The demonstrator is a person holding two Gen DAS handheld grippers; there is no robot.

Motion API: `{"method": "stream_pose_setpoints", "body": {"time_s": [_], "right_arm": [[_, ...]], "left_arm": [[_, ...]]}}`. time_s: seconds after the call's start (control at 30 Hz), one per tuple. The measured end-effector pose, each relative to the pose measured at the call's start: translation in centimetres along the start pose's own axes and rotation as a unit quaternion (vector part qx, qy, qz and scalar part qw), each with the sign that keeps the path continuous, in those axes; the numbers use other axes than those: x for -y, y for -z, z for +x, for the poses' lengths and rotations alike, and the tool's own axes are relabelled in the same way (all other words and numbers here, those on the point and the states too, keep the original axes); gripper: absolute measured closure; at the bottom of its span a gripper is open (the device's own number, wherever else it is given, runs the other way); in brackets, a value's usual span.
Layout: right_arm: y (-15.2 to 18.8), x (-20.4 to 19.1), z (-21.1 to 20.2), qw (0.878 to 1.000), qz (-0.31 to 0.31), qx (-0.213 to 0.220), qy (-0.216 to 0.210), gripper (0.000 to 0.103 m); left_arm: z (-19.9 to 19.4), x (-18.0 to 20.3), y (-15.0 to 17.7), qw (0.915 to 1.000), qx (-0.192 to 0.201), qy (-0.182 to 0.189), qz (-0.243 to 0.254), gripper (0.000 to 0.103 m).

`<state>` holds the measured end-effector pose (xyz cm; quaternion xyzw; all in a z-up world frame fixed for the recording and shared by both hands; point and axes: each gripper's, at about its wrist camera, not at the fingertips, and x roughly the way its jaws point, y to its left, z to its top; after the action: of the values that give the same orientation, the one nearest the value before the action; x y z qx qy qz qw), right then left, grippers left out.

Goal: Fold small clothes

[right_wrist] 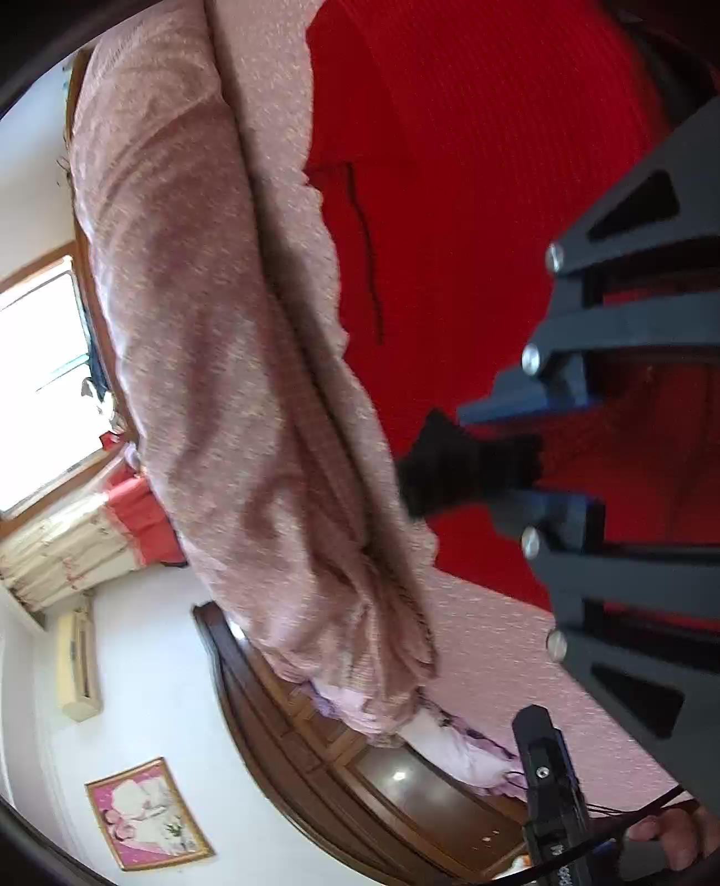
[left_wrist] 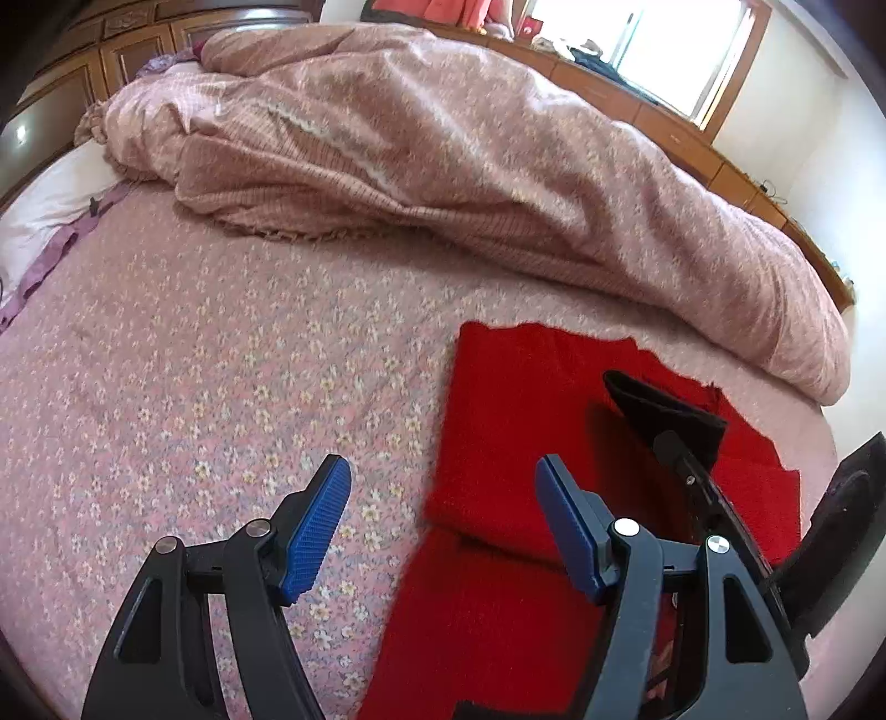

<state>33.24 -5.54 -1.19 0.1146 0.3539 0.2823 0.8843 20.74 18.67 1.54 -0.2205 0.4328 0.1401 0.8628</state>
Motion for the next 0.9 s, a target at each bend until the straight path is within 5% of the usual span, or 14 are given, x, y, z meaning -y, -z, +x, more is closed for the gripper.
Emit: {"method": "stream_pose_setpoints", "body": {"time_s": [0.07, 0.1, 0.13, 0.17, 0.43, 0.5, 0.57, 0.77, 0.9], "right_arm": [[0.6, 0.0, -0.7, 1.000, -0.004, -0.014, -0.016, 0.064], [0.4, -0.2, -0.9, 0.999, -0.009, -0.021, -0.027, 0.066], [0.5, -0.4, -1.2, 0.999, -0.019, -0.029, -0.039, 0.082], [0.6, -0.8, -1.5, 0.998, -0.034, -0.034, -0.038, 0.087], [1.4, -1.9, -2.2, 0.994, -0.091, -0.057, -0.036, 0.088], [1.5, -1.9, -2.2, 0.993, -0.095, -0.059, -0.032, 0.078], [1.4, -1.4, -2.2, 0.993, -0.077, -0.068, -0.054, 0.041], [-0.4, 1.3, -7.0, 0.996, -0.069, -0.035, -0.035, 0.038], [-1.1, 4.7, -10.4, 0.992, -0.102, -0.067, 0.035, 0.038]], "left_arm": [[0.2, 0.1, 0.1, 1.0000, -0.007, 0.006, -0.001, 0.039], [0.3, 0.2, 0.1, 0.9999, -0.009, 0.007, 0.000, 0.039], [0.3, 0.3, 0.1, 0.9999, -0.008, 0.008, 0.002, 0.039], [0.3, 0.5, 0.2, 0.9999, -0.007, 0.006, 0.005, 0.039], [0.4, 1.3, 0.6, 0.9996, -0.008, 0.001, 0.026, 0.039], [0.5, 1.3, 0.6, 0.9996, -0.009, 0.001, 0.027, 0.039], [0.5, 1.2, 0.6, 0.9996, -0.010, 0.003, 0.026, 0.039], [1.0, 1.4, 0.6, 0.9994, -0.016, 0.009, 0.030, 0.039], [1.8, 2.0, 1.0, 0.9984, -0.023, 0.034, 0.038, 0.039]]}}
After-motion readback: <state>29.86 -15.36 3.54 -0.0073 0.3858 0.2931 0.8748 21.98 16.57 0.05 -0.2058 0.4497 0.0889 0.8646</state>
